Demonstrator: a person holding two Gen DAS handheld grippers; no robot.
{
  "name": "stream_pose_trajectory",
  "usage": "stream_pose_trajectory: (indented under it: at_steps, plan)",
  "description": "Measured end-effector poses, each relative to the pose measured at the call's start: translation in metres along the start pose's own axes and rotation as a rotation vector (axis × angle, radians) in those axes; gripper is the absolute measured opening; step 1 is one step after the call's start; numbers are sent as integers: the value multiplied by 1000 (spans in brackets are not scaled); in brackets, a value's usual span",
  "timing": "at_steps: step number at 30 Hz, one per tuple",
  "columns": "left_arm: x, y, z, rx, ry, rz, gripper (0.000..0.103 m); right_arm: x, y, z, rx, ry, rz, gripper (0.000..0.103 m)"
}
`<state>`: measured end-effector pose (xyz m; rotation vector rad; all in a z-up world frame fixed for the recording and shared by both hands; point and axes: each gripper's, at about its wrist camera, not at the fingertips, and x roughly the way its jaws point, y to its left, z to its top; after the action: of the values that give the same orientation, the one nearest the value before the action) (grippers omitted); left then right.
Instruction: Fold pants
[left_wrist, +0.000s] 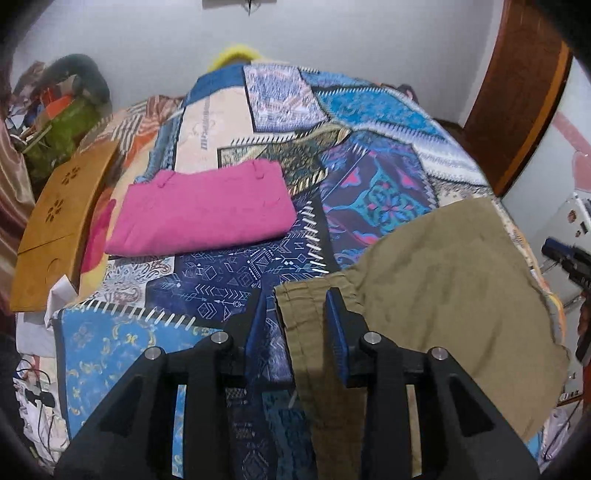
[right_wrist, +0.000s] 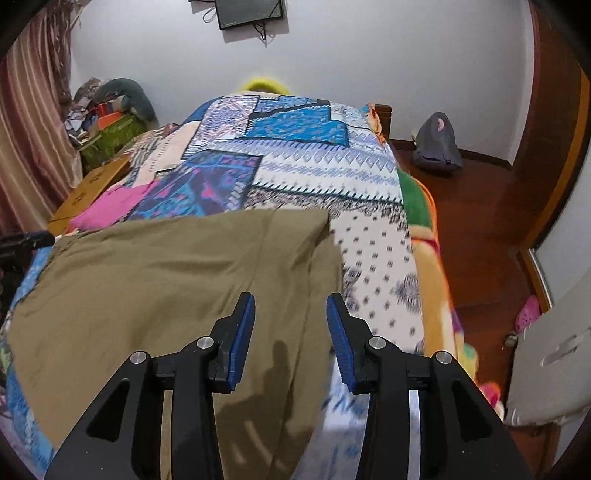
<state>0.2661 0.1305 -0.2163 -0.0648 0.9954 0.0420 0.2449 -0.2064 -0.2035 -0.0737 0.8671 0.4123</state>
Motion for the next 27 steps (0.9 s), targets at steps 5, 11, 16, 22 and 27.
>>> stream_pose_trajectory:
  at_steps: [5, 11, 16, 22, 27]
  plan:
    - [19, 0, 9, 0, 2, 1, 72, 36, -8, 24, -24, -2, -9, 46]
    - [49, 9, 12, -39, 85, -82, 73, 82, -12, 41, -44, 32, 12, 47]
    - [57, 9, 6, -42, 105, -106, 74, 116, -18, 41, -43, 92, 32, 47]
    - [61, 13, 0, -77, 117, -213, 59, 125, -23, 39, 11, 138, 129, 32]
    - [52, 2, 2, -33, 90, -147, 53, 115, -12, 41, -20, 97, 97, 10]
